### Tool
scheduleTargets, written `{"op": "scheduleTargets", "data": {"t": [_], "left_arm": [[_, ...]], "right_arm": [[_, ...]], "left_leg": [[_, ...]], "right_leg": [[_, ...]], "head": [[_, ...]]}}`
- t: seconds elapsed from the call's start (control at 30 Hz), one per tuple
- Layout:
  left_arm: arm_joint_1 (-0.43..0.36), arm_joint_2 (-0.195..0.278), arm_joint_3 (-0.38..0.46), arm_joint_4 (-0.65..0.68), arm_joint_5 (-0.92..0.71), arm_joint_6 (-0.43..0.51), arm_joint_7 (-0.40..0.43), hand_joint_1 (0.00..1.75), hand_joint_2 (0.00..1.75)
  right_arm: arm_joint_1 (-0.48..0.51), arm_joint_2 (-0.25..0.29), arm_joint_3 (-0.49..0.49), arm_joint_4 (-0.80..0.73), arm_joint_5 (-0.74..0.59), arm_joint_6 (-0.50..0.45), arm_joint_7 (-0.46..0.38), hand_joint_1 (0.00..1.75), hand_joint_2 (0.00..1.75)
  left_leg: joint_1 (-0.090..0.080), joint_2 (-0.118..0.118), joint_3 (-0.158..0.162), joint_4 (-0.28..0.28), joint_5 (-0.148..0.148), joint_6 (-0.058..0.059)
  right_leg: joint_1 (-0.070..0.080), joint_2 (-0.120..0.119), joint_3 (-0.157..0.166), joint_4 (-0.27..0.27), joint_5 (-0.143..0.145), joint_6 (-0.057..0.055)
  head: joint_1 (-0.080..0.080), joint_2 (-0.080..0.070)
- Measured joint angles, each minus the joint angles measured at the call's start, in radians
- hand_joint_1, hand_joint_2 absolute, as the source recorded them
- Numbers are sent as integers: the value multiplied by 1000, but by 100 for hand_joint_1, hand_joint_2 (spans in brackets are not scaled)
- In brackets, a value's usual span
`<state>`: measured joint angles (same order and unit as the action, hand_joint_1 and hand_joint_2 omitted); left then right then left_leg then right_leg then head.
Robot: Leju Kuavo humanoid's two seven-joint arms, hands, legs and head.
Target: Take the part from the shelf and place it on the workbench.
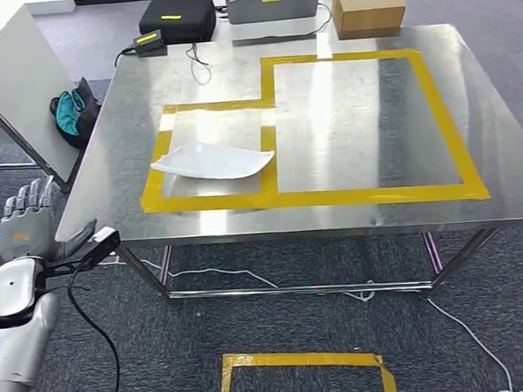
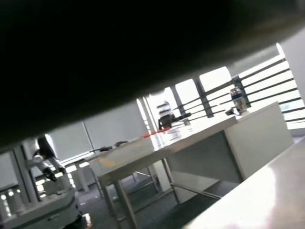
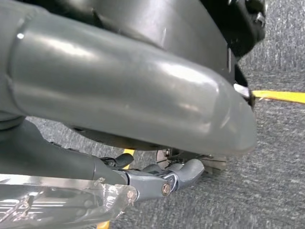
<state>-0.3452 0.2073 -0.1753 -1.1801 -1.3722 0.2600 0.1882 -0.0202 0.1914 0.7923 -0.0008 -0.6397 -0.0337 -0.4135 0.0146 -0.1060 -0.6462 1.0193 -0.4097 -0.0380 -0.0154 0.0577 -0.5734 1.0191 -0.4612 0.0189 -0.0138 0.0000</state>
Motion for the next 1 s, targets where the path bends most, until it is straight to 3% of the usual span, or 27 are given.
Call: {"op": "scheduleTargets", "data": {"t": [0.07,0.13,0.17,0.2,0.23,0.3,0.37,0.43,0.5,0.53,0.6,0.63,0.67,0.7,0.73,0.77,0.83,0.87,0.93,0.97,1.0], "left_arm": [[6,9,3,5,-10,-2,6,0,0],[17,15,5,10,-16,-6,11,0,0],[25,19,7,13,-21,-8,14,0,0],[32,25,12,16,-25,-11,16,0,0],[36,31,17,18,-29,-13,19,0,0],[40,43,28,21,-37,-16,24,0,0],[46,54,39,23,-40,-16,28,0,0],[62,65,52,25,-41,-17,30,0,0],[74,74,63,27,-43,-17,30,0,0],[76,76,66,28,-43,-16,30,0,0],[80,78,70,28,-44,-17,30,0,0],[83,78,71,29,-45,-17,30,0,0],[87,78,71,30,-45,-18,30,0,0],[92,78,73,30,-45,-19,30,0,0],[97,78,76,31,-44,-20,30,0,0],[103,78,82,31,-44,-20,30,0,0],[116,80,95,31,-42,-21,30,0,0],[124,82,101,30,-42,-21,30,0,0],[147,87,115,28,-41,-24,30,0,0],[163,90,124,26,-40,-26,31,0,0],[179,93,134,22,-37,-29,32,0,0]], "right_arm": [[2,-1,0,0,0,1,0,0,0],[3,-1,0,1,0,1,0,0,0],[3,-2,0,1,0,1,0,0,0],[2,-2,0,1,0,1,0,0,0],[2,-2,0,1,0,1,0,0,0],[1,-2,0,1,0,1,0,0,0],[0,-3,0,1,0,1,0,0,0],[0,-4,0,2,0,1,0,0,0],[1,-4,0,2,0,1,0,0,0],[1,-4,0,2,0,1,0,0,0],[1,-5,0,2,0,2,-1,0,0],[1,-5,0,2,0,2,-1,0,0],[1,-5,0,2,0,3,-1,0,0],[1,-5,1,2,0,3,-1,0,0],[1,-5,1,2,0,4,-1,0,0],[2,-5,2,2,0,5,-1,0,0],[3,-6,2,2,0,7,0,0,0],[3,-6,3,2,0,9,0,0,0],[2,-6,4,2,0,11,0,0,0],[2,-6,4,2,0,11,0,0,0],[3,-7,6,2,0,11,0,0,0]], "left_leg": [[-5,65,-53,106,-55,-7],[-4,92,-113,224,-99,-10],[-4,96,-123,243,-97,-9],[-4,99,-112,223,-77,-9],[-5,108,-82,169,-45,-7],[-11,153,-8,36,5,-1],[-17,174,26,-26,13,9],[-16,150,27,-31,11,22],[-11,128,29,-33,13,33],[-7,117,29,-35,14,39],[-6,94,29,-34,13,45],[-7,80,29,-34,13,46],[-7,66,30,-34,13,47],[-7,51,31,-34,13,47],[-7,36,32,-33,12,46],[-6,22,33,-33,12,45],[-6,-2,32,-31,12,37],[-5,-12,29,-31,13,31],[0,-31,25,-35,19,16],[1,-23,24,-35,18,9],[-1,-1,18,-23,9,4]], "right_leg": [[3,-30,4,-4,0,-10],[6,-61,5,-4,-3,-14],[6,-75,5,-4,-5,-14],[7,-89,7,-4,-6,-14],[7,-103,10,-4,-9,-13],[12,-127,17,-3,-17,-5],[20,-147,25,-5,-25,4],[22,-166,34,-10,-31,13],[20,-142,26,13,-52,23],[18,-116,7,55,-76,27],[16,-71,-61,193,-138,31],[16,-64,-95,254,-157,31],[16,-60,-116,285,-157,31],[16,-58,-118,274,-136,30],[15,-52,-100,225,-99,27],[14,-35,-71,152,-57,24],[8,10,-16,32,-11,17],[8,23,-2,5,-7,14],[10,14,7,-2,-8,5],[10,4,10,-6,-6,-1],[9,-7,14,-11,-3,-8]], "head": [[-6,0],[-7,0],[-7,0],[-8,0],[-8,0],[-9,0],[-9,0],[-8,0],[-5,0],[-2,0],[3,0],[4,0],[4,0],[4,0],[4,0],[4,0],[3,0],[3,0],[3,0],[3,0],[0,0]]}}
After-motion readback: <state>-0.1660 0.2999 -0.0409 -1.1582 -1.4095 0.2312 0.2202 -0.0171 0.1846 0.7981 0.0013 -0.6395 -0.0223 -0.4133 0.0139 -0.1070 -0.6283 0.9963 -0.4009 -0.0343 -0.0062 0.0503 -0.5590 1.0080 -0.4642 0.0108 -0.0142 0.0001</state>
